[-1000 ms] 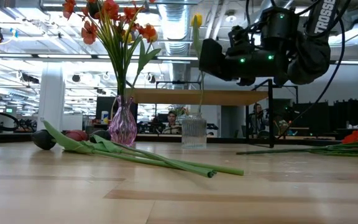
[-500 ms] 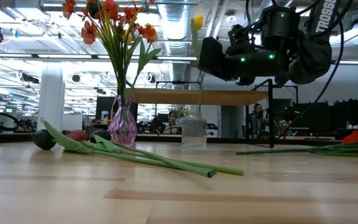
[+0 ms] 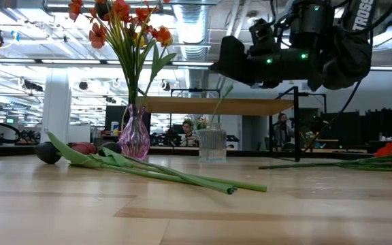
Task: Pick and place flowers into a vace then onto a shelf
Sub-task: Put the right black tulip into the transparent vase
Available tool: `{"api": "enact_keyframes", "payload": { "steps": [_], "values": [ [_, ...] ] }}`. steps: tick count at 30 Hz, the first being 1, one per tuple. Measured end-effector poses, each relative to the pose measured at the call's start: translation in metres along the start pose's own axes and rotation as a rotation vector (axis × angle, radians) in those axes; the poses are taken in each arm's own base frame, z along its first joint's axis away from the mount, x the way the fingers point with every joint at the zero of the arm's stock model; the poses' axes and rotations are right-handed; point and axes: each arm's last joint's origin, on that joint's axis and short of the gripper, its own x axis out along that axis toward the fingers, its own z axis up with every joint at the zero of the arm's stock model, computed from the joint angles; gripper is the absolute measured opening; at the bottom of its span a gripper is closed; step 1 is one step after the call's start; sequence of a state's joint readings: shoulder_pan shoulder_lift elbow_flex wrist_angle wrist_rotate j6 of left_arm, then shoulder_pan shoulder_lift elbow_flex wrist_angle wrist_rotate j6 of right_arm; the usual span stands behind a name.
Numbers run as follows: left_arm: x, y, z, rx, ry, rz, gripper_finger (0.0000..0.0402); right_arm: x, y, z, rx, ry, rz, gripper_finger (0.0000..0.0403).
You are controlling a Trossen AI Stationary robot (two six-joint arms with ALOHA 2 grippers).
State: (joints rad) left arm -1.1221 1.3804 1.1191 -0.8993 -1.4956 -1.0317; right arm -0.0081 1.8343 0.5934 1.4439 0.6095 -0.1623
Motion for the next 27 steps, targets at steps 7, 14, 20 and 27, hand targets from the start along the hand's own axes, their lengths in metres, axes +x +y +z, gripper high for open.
{"api": "enact_keyframes", "payload": {
  "steps": [7,14,20,27],
  "values": [
    [0.000,0.000,0.000,0.000,0.007,-0.004,0.0000,-0.020,0.027,0.004,-0.065,0.000,0.083,0.0176],
    [0.000,0.000,0.000,0.000,0.006,-0.004,0.0000,-0.052,0.063,0.004,-0.077,0.043,0.252,0.0161],
    [0.000,0.000,0.000,0.000,0.006,-0.003,0.0000,-0.075,0.089,0.000,-0.024,0.153,0.368,0.0149],
    [0.000,0.000,0.000,-0.001,-0.002,0.001,0.0000,-0.073,0.128,-0.009,-0.028,0.353,0.416,0.0138]
  ]
}}
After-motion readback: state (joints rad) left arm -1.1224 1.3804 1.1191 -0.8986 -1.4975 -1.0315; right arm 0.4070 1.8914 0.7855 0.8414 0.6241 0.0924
